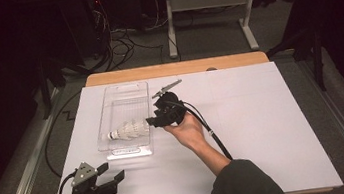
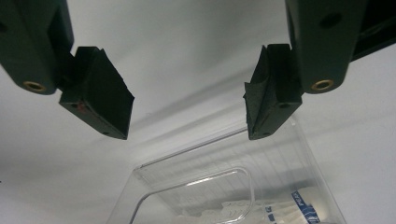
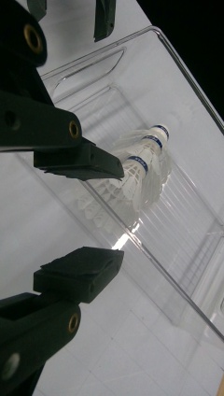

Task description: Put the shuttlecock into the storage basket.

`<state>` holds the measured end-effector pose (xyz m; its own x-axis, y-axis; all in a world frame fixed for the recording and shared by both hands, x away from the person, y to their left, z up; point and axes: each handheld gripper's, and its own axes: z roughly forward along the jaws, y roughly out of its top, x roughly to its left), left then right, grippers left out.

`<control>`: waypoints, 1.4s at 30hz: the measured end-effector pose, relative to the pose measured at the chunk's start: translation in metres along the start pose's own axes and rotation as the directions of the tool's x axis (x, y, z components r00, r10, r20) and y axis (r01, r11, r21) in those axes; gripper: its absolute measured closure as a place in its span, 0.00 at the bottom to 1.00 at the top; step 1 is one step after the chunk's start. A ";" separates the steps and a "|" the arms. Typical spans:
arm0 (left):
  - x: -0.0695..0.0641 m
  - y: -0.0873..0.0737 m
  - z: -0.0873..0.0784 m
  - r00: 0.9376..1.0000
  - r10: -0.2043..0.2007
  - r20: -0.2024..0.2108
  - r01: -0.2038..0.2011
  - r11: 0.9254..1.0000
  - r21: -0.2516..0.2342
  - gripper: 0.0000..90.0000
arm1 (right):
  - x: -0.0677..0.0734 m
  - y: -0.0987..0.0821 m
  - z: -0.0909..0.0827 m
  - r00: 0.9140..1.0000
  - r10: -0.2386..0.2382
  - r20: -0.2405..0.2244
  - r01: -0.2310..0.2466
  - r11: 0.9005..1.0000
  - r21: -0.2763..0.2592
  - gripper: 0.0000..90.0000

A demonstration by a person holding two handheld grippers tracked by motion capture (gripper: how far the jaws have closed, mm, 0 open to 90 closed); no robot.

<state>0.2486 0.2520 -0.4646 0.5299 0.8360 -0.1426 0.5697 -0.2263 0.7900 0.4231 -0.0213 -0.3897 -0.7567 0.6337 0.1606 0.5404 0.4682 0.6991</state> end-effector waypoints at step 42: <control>0.000 0.000 0.000 1.000 -0.009 -0.002 0.009 1.000 -0.002 0.37 | -0.026 -0.030 -0.023 0.998 0.054 0.030 -0.053 0.998 -0.043 0.59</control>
<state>0.2485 0.2519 -0.4648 0.5238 0.8388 -0.1485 0.5733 -0.2182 0.7898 0.4183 -0.0661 -0.3984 -0.7148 0.6765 0.1774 0.5634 0.4067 0.7191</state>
